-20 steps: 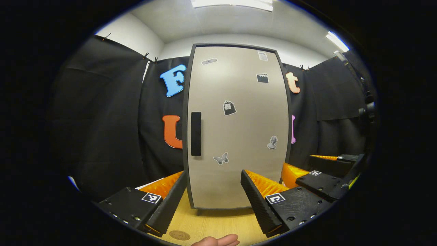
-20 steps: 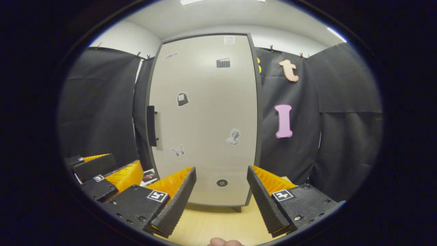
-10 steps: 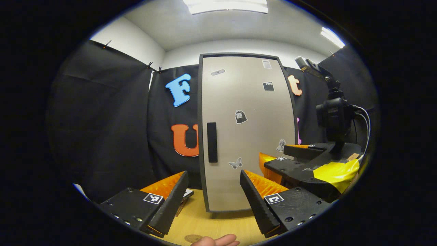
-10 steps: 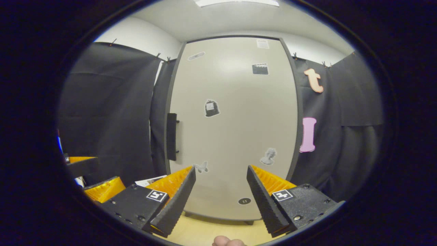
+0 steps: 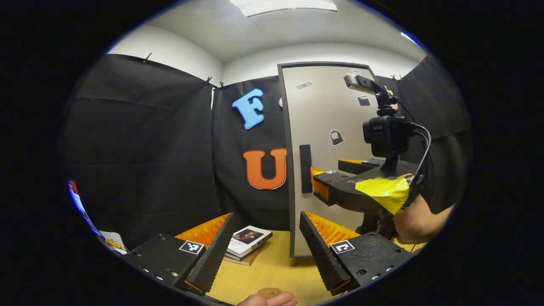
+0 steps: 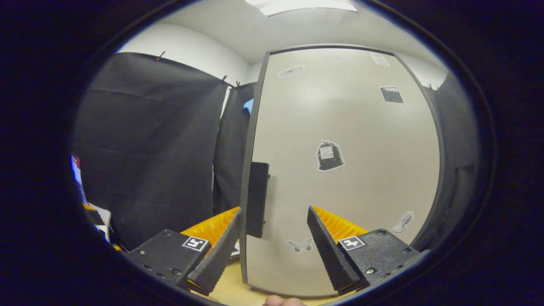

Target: Open the cabinet door with the right hand, grasp the bottle in the cabinet with the left hand and place it on the coaster, then close the cabinet door with the right hand.

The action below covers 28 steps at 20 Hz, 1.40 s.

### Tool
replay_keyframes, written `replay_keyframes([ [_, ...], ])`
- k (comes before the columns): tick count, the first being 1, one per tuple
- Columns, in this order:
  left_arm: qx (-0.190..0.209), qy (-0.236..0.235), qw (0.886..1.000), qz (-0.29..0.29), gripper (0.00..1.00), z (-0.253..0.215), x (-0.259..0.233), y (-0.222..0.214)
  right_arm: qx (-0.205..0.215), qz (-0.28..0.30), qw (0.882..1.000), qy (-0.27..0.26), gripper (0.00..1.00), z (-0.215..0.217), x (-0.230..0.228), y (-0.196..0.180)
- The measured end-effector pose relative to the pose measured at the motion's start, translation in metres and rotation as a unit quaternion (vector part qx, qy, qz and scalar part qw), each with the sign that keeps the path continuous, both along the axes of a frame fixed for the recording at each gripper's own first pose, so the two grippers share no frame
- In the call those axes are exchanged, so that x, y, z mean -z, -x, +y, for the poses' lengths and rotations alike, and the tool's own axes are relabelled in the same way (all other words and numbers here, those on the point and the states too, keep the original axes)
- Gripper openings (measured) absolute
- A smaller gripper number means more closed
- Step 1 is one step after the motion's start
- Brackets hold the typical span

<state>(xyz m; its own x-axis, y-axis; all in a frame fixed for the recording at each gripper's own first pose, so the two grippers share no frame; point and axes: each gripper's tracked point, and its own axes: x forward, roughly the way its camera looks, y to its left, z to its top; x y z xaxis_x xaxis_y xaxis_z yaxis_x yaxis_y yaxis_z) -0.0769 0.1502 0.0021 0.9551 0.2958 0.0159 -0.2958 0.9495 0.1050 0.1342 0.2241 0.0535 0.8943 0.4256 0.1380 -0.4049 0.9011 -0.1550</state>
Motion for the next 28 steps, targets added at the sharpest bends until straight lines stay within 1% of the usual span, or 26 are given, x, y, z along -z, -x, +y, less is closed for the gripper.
replay_keyframes([
  [2, -0.022, 0.005, 1.0, 0.004, 0.92, 0.013, 0.003, 0.007, -0.002, 0.002, 1.0, 0.008, 0.97, 0.019, 0.001, -0.015],
  [3, -0.033, 0.006, 0.999, 0.002, 0.92, 0.021, 0.003, 0.012, -0.005, 0.007, 1.0, 0.012, 0.99, 0.027, 0.003, -0.021],
  [6, -0.06, 0.01, 0.998, 0.013, 0.92, 0.038, 0.012, 0.024, 0.026, -0.007, 1.0, 0.016, 0.98, 0.028, 0.001, -0.04],
  [7, -0.064, 0.016, 0.998, 0.016, 0.92, 0.041, 0.016, 0.028, 0.043, 0.003, 0.999, 0.027, 0.86, 0.023, 0.006, -0.045],
  [8, -0.066, 0.021, 0.997, 0.018, 0.92, 0.044, 0.019, 0.026, 0.04, 0.005, 0.999, 0.031, 0.82, 0.027, 0.01, -0.048],
  [9, -0.066, 0.027, 0.997, 0.022, 0.93, 0.045, 0.022, 0.026, 0.039, 0.024, 0.998, 0.046, 0.59, 0.033, 0.023, -0.052],
  [11, -0.06, 0.036, 0.997, 0.028, 0.93, 0.043, 0.023, 0.027, 0.051, 0.032, 0.997, 0.048, 0.39, 0.032, 0.027, -0.055],
  [12, -0.055, 0.038, 0.997, 0.03, 0.93, 0.042, 0.025, 0.027, 0.05, 0.037, 0.997, 0.042, 0.4, 0.032, 0.026, -0.053],
  [15, -0.038, 0.043, 0.998, 0.037, 0.93, 0.042, 0.033, 0.023, 0.041, 0.057, 0.997, 0.042, 0.31, 0.034, 0.026, -0.047],
  [16, -0.034, 0.047, 0.998, 0.04, 0.93, 0.041, 0.035, 0.023, 0.038, 0.06, 0.996, 0.047, 0.31, 0.032, 0.027, -0.047],
  [18, -0.027, 0.054, 0.997, 0.042, 0.93, 0.04, 0.036, 0.025, 0.033, 0.064, 0.996, 0.048, 0.28, 0.033, 0.027, -0.046],
  [21, -0.018, 0.066, 0.997, 0.037, 0.93, 0.041, 0.033, 0.02, 0.031, 0.064, 0.996, 0.054, 0.27, 0.03, 0.027, -0.045],
  [25, 0.0, 0.075, 0.997, 0.031, 0.94, 0.035, 0.029, 0.018, 0.01, 0.067, 0.996, 0.057, 0.27, 0.028, 0.029, -0.039],
  [28, 0.014, 0.078, 0.996, 0.036, 0.94, 0.029, 0.034, 0.014, -0.008, 0.071, 0.996, 0.061, 0.26, 0.026, 0.025, -0.023],
])
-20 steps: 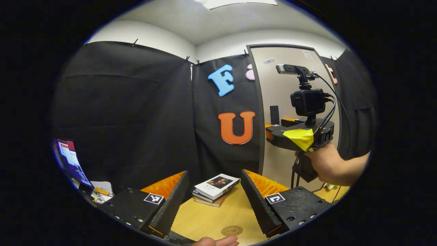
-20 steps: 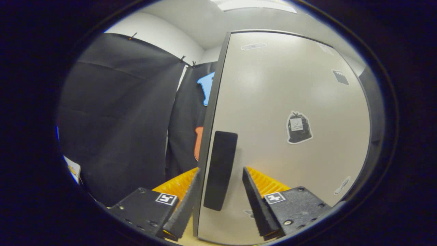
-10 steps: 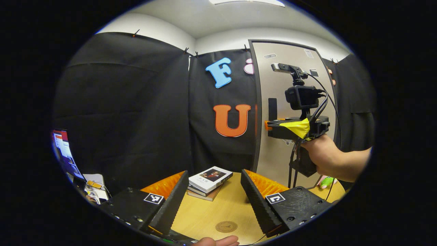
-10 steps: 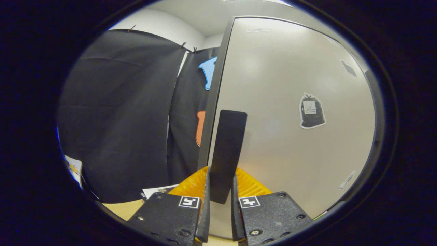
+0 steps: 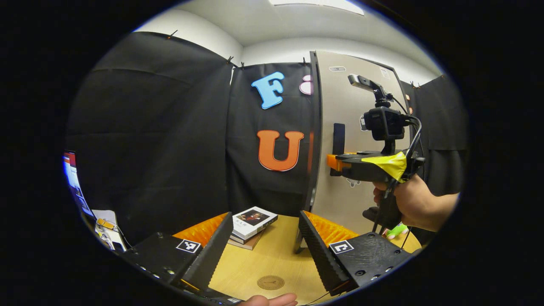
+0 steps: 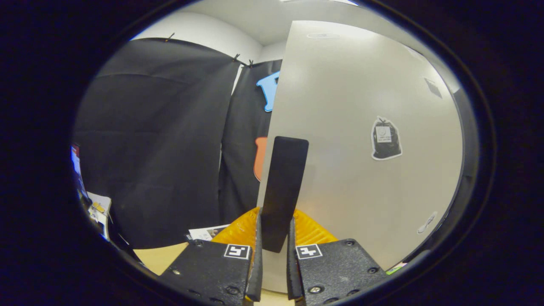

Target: Open the cabinet door with the right hand, grasp the bottle in the cabinet with the left hand and place it on the coaster, then close the cabinet door with the right hand.

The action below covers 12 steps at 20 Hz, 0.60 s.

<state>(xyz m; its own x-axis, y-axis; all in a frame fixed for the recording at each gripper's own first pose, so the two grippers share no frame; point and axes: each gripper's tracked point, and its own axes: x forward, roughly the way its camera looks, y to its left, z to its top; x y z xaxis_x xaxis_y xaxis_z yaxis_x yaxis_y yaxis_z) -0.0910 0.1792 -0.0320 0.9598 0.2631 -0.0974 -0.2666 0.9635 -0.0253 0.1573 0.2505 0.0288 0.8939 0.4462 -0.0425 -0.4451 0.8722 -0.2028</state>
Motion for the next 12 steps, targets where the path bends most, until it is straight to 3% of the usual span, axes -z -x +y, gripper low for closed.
replay_keyframes([
  [12, 0.032, -0.005, 0.999, 0.006, 0.94, -0.035, 0.007, 0.002, -0.058, 0.026, 0.998, -0.014, 0.24, -0.019, -0.003, 0.06],
])
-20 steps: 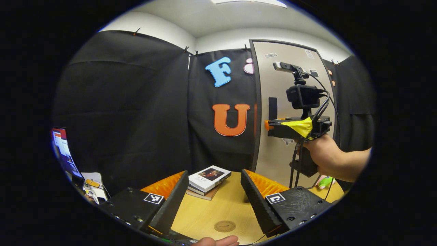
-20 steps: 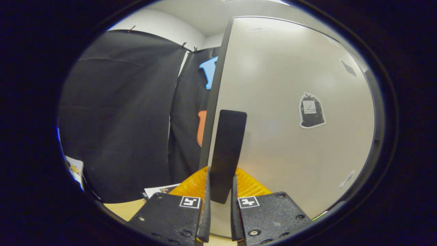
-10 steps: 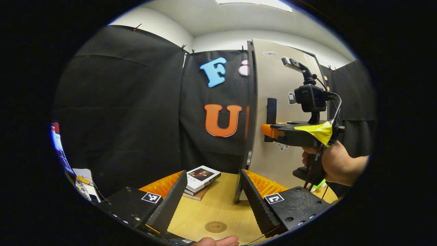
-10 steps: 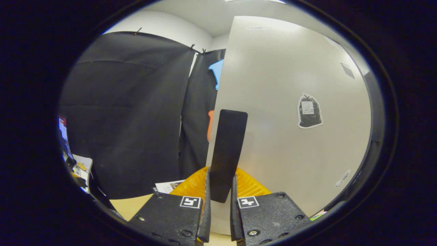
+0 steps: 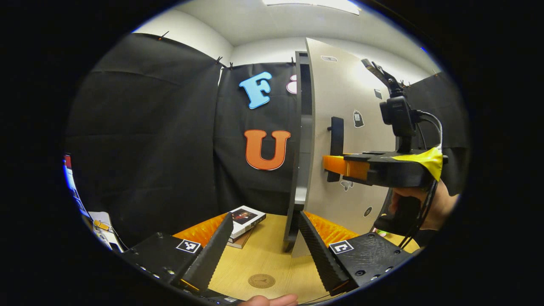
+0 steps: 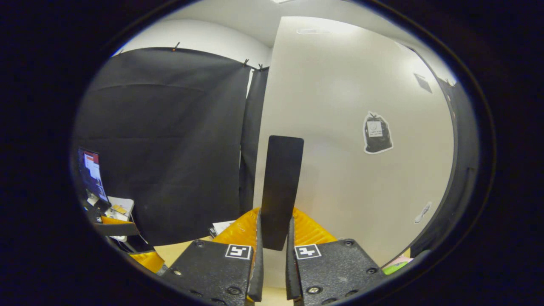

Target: Open the cabinet door with the right hand, grasp the bottle in the cabinet with the left hand and place it on the coaster, then close the cabinet door with the right hand.

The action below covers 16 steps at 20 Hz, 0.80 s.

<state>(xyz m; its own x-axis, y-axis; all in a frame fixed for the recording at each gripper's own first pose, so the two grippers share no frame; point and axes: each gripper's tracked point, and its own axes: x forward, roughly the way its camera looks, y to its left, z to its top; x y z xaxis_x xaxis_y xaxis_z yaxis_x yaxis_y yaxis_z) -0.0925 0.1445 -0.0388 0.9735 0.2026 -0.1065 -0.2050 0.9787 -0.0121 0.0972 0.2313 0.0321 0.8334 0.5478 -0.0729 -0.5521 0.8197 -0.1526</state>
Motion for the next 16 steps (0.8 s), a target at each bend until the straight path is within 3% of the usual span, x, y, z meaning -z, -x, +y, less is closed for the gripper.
replay_keyframes([
  [9, 0.011, 0.0, 1.0, 0.0, 0.94, -0.019, 0.002, -0.003, -0.041, 0.016, 0.999, -0.003, 0.24, -0.025, -0.003, 0.043],
  [16, 0.021, 0.002, 1.0, 0.015, 0.94, -0.028, 0.018, -0.023, -0.058, 0.017, 0.998, 0.005, 0.24, -0.04, -0.001, 0.048],
])
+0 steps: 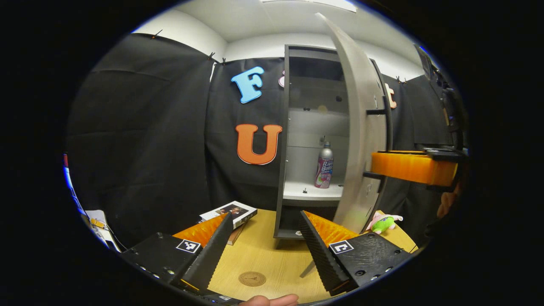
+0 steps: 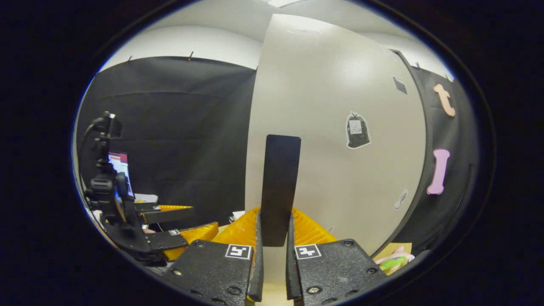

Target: Open the cabinet door with the right hand, grasp the bottle in the cabinet with the left hand and place it on the coaster, then close the cabinet door with the right hand.

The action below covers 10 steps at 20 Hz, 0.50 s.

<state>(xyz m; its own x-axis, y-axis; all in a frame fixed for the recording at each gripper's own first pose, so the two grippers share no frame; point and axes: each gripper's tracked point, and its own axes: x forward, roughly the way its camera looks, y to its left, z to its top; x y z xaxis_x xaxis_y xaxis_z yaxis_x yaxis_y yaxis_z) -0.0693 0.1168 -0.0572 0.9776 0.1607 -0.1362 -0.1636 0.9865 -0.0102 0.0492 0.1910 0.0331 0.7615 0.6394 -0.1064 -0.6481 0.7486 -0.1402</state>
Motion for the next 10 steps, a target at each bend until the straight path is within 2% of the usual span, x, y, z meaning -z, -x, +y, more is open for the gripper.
replay_keyframes([
  [10, 0.068, -0.018, 0.998, 0.0, 0.94, -0.053, 0.004, -0.053, 0.023, 0.012, 1.0, 0.002, 0.23, -0.012, 0.003, 0.005],
])
